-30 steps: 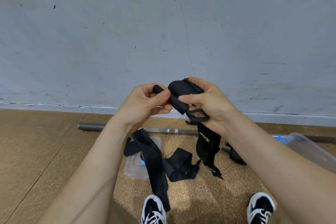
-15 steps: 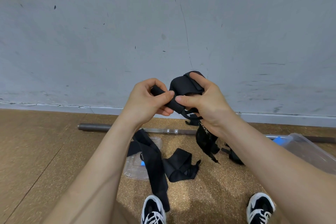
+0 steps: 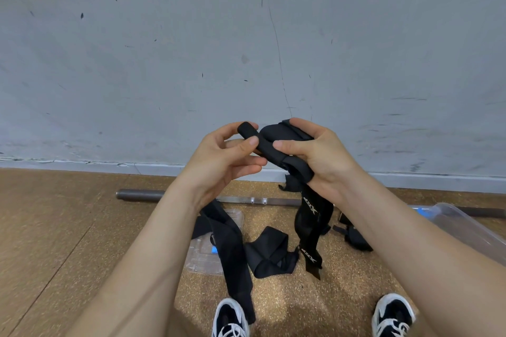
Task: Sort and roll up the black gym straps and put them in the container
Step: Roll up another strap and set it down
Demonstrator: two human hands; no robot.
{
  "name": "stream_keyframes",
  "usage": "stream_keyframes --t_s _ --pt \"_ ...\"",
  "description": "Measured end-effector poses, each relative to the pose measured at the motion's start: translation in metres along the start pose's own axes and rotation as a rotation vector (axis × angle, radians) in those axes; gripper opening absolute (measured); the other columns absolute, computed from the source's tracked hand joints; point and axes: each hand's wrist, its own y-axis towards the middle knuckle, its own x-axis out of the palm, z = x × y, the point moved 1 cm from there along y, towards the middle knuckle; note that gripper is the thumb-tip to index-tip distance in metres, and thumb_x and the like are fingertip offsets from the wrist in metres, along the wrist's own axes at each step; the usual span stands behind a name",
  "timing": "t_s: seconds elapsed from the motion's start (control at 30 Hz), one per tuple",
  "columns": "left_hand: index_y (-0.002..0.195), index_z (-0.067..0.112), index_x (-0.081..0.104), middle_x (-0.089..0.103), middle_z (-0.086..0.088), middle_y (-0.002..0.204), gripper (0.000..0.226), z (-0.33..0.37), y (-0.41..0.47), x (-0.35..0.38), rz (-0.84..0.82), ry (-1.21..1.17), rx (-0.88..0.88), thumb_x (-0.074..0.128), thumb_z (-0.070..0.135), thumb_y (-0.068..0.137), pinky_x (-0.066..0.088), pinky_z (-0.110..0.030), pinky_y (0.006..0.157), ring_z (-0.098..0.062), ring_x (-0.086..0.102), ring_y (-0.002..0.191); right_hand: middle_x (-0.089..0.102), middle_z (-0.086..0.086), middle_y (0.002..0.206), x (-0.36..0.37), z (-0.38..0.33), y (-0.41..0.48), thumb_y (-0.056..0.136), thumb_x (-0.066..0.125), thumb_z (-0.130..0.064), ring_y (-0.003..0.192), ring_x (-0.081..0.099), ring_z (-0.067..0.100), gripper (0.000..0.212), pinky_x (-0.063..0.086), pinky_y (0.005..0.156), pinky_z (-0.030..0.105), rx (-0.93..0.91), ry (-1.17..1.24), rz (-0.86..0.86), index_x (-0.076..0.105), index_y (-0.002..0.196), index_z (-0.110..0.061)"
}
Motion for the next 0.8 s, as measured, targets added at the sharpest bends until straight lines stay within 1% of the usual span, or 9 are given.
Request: stream_keyframes --t_s 0.1,0.23,0.33,0.43,0.53,0.6,0.67,0.7,0.8 --pt "0.109 0.013 0.060 0.074 -0.008 0.082 0.032 0.0029 -0.0015 -0.0041 -0.070 -0.081 -0.017 0.066 0.015 0.078 0.060 -0.023 0.062 -0.016 0.072 0.064 0.062 0.014 0.129 -0.0004 -0.0031 -0.0021 0.076 0.074 0.010 0.110 0.067 0.028 0.074 0.059 0.080 0.029 0.034 0.034 -0.054 0.047 0.143 -0.006" --pt "0.121 0.023 0.059 0.067 -0.001 0.068 0.042 0.0023 -0.0024 -0.0053 -0.195 -0.067 0.025 0.066 0.016 0.080 0.058 -0.021 0.057 -0.014 0.067 0.057 0.065 0.018 0.125 -0.0021 -0.0070 -0.0062 0.078 0.069 0.013 0.092 0.073 0.025 0.066 0.059 0.067 0.026 0.053 0.063 -0.129 0.048 0.139 -0.003" --pt "0.100 0.020 0.070 0.064 -0.006 0.067 0.038 -0.0002 0.0008 -0.0066 -0.225 -0.115 0.032 0.084 0.029 0.066 0.056 -0.021 0.052 -0.015 0.065 0.053 0.064 0.019 0.125 -0.0032 -0.0062 -0.0066 0.079 0.068 0.013 0.090 0.072 0.026 0.065 0.057 0.062 0.026 0.063 0.042 -0.144 0.050 0.139 -0.004" --pt "0.081 0.019 0.072 0.064 -0.008 0.063 0.026 -0.0038 0.0034 -0.0045 -0.187 -0.087 0.036 0.082 0.035 0.063 0.056 -0.022 0.050 -0.015 0.065 0.051 0.061 0.023 0.128 -0.0056 -0.0017 -0.0039 0.080 0.065 0.016 0.103 0.069 0.036 0.062 0.062 0.070 0.037 0.071 0.102 -0.140 0.052 0.137 -0.003" --pt "0.087 0.013 0.066 0.066 -0.008 0.065 0.024 -0.0056 0.0048 -0.0018 -0.142 0.031 0.050 0.066 0.034 0.077 0.058 -0.024 0.056 -0.016 0.067 0.055 0.057 0.025 0.130 -0.0047 0.0014 -0.0020 0.081 0.062 0.018 0.110 0.066 0.042 0.060 0.059 0.085 0.049 0.066 0.118 -0.123 0.052 0.135 -0.005" --pt "0.093 0.009 0.062 0.069 -0.010 0.075 0.029 -0.0059 0.0060 -0.0017 -0.121 0.132 0.063 0.059 0.036 0.082 0.059 -0.027 0.066 -0.018 0.070 0.067 0.056 0.024 0.132 -0.0037 -0.0001 -0.0023 0.081 0.062 0.019 0.095 0.071 0.036 0.065 0.061 0.069 0.037 0.057 0.087 -0.088 0.049 0.140 -0.007" --pt "0.095 0.009 0.061 0.071 -0.013 0.090 0.031 -0.0053 0.0065 -0.0017 -0.102 0.190 0.079 0.058 0.038 0.084 0.057 -0.027 0.074 -0.021 0.072 0.084 0.055 0.023 0.127 -0.0029 -0.0021 -0.0037 0.082 0.059 0.021 0.057 0.065 0.016 0.071 0.045 0.043 0.021 0.046 0.065 -0.042 0.044 0.145 -0.007" --pt "0.094 0.008 0.061 0.071 -0.014 0.095 0.031 -0.0049 0.0064 -0.0012 -0.092 0.195 0.085 0.058 0.037 0.084 0.056 -0.026 0.075 -0.022 0.072 0.089 0.056 0.021 0.121 -0.0028 -0.0030 -0.0045 0.082 0.058 0.022 0.046 0.058 0.010 0.072 0.037 0.037 0.018 0.040 0.055 -0.015 0.042 0.146 -0.007" --pt "0.095 0.005 0.059 0.069 -0.019 0.100 0.033 -0.0029 0.0054 0.0010 -0.069 0.193 0.093 0.060 0.035 0.084 0.056 -0.023 0.071 -0.024 0.073 0.092 0.056 0.017 0.115 -0.0012 -0.0028 -0.0045 0.080 0.061 0.022 0.049 0.059 0.007 0.074 0.039 0.039 0.015 -0.006 -0.003 0.021 0.046 0.145 -0.009"
